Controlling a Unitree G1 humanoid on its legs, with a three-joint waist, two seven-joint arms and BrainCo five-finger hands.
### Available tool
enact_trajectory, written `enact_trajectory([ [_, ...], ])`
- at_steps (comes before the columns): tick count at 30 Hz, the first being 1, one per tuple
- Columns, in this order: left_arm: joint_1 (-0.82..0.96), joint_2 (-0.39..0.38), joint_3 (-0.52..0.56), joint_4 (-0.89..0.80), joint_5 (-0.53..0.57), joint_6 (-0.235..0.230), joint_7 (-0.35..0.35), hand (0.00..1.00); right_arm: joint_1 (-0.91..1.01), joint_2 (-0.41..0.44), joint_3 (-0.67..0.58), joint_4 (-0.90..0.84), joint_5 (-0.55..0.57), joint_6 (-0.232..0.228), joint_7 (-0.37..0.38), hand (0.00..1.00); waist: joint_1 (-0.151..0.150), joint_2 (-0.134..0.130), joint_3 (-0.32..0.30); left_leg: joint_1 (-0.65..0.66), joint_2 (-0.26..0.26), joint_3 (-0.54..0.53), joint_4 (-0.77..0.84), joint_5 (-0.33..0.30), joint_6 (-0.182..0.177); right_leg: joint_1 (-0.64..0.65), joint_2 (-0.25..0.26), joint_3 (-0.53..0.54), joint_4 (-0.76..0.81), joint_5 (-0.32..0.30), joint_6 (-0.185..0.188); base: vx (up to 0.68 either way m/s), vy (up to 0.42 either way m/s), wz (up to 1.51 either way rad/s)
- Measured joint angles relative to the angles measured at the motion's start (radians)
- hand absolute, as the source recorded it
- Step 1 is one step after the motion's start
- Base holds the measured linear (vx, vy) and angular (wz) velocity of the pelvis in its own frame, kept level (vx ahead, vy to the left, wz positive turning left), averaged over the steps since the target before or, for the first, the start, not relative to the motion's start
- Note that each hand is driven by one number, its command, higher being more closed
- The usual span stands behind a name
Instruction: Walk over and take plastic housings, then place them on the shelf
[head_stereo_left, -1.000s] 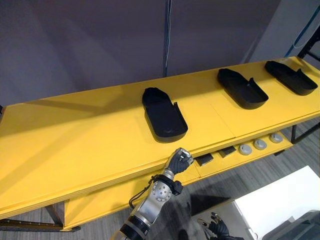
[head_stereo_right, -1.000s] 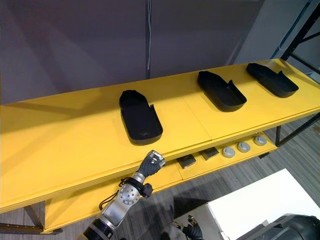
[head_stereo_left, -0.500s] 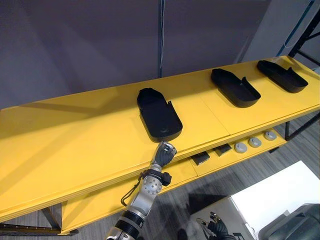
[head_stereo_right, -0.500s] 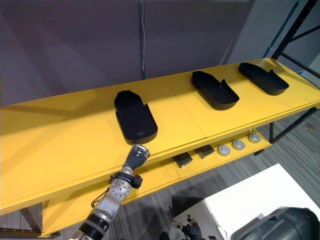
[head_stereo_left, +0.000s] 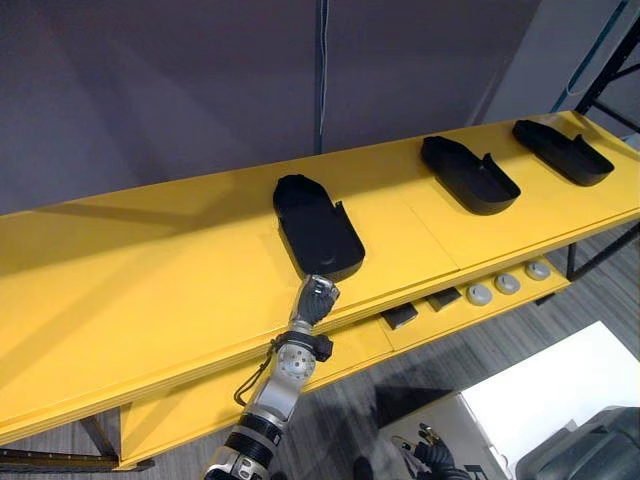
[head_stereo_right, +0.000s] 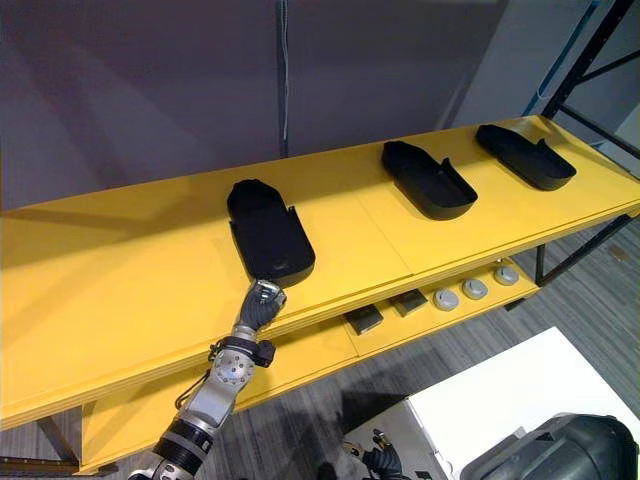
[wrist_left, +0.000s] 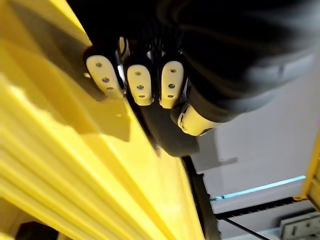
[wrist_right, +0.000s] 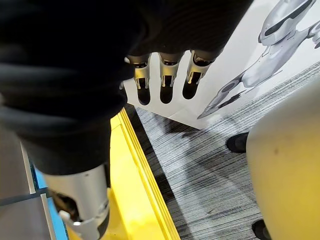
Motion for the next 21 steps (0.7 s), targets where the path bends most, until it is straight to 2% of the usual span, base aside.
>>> enact_trajectory([
  [10, -0.068, 0.005, 0.062, 0.058, -0.001, 0.008, 0.019, 1.0, -0.008, 0.003, -0.007, 0.002, -0.001, 0.0, 0.0, 0.0, -0.024, -0.009, 0.005, 0.0, 0.0, 0.007, 0.0, -0.002, -0.002, -0.004, 0.002, 0.006, 0.0, 0.0, 0.0, 0.0, 0.0, -0.01],
  [21, -0.123, 0.017, 0.104, 0.101, -0.001, 0.02, 0.035, 1.0, -0.012, 0.002, -0.019, 0.003, -0.001, 0.0, 0.0, 0.0, -0.032, -0.008, 0.008, -0.001, 0.003, 0.03, 0.0, -0.005, -0.006, -0.015, 0.011, 0.031, 0.0, 0.004, -0.003, 0.0, -0.001, -0.07],
])
